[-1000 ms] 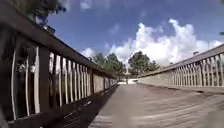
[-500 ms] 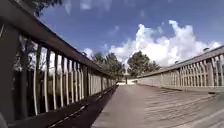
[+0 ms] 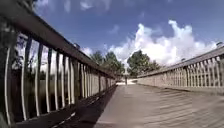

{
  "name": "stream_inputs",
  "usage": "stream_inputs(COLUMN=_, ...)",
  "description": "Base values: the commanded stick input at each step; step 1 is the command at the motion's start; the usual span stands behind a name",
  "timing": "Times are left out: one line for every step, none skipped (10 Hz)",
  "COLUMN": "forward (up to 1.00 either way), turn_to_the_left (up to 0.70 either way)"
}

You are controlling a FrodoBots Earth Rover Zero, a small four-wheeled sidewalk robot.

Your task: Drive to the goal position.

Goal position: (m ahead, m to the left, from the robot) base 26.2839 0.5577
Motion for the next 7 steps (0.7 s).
stream_inputs(forward=0.85, turn_to_the_left=0.00)
stream_inputs(forward=0.85, turn_to_the_left=0.00)
stream_inputs(forward=0.85, turn_to_the_left=0.00)
stream_inputs(forward=0.85, turn_to_the_left=0.00)
stream_inputs(forward=0.85, turn_to_the_left=0.00)
stream_inputs(forward=0.85, turn_to_the_left=0.00)
stream_inputs(forward=0.85, turn_to_the_left=0.00)
